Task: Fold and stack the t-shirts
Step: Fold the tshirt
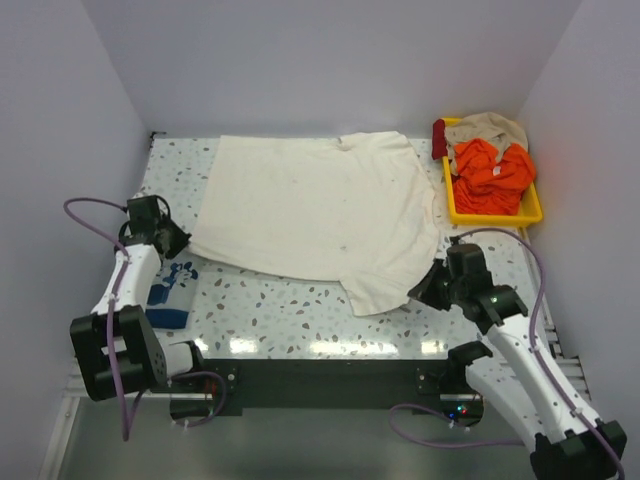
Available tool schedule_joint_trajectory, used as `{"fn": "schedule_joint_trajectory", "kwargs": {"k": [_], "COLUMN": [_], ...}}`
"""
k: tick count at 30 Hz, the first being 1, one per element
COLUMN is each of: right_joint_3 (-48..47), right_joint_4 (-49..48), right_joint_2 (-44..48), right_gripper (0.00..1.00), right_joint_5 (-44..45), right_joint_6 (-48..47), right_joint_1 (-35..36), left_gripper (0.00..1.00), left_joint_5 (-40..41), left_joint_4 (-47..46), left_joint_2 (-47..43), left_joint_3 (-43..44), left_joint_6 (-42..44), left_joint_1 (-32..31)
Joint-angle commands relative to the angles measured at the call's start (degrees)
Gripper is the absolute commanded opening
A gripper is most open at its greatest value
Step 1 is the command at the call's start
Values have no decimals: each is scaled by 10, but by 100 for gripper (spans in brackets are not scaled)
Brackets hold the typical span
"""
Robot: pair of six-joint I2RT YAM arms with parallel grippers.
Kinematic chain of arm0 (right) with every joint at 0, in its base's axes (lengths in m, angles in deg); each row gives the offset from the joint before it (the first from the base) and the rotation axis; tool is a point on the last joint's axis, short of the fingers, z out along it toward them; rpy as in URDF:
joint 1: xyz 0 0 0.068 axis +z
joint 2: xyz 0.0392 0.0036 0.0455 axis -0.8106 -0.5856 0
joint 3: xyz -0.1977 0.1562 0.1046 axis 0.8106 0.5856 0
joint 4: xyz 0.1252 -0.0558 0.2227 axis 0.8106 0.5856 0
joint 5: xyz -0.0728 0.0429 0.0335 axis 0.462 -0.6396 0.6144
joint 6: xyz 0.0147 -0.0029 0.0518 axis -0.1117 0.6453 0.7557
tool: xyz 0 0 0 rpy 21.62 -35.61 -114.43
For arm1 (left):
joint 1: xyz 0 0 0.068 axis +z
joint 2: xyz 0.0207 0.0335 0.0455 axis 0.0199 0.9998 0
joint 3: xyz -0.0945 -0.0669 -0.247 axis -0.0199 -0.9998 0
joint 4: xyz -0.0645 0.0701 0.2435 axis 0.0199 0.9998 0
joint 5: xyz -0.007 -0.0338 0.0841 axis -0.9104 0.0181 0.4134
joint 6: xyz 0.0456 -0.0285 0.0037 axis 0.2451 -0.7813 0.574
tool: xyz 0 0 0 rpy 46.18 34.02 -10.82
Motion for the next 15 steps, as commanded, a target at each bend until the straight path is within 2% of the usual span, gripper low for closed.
{"fn": "schedule_joint_trajectory", "kwargs": {"k": [1, 5, 15], "right_joint_3": [-76, -196, -411], "right_joint_4": [-51, -80, -94], "right_joint_2": [-97, -278, -525], "right_gripper": [0, 0, 0], "right_joint_5": [-8, 12, 44], "right_joint_6": [-53, -104, -129], "right_joint_1": [1, 2, -5], "left_gripper": [0, 0, 0], "left_joint_5": [12, 12, 0], "left_joint_4": [-13, -13, -12], "left_joint_2": [42, 127, 282], "left_joint_3": [57, 126, 245], "left_joint_6": [4, -18, -43], "left_joint_1": [-21, -48, -57]}}
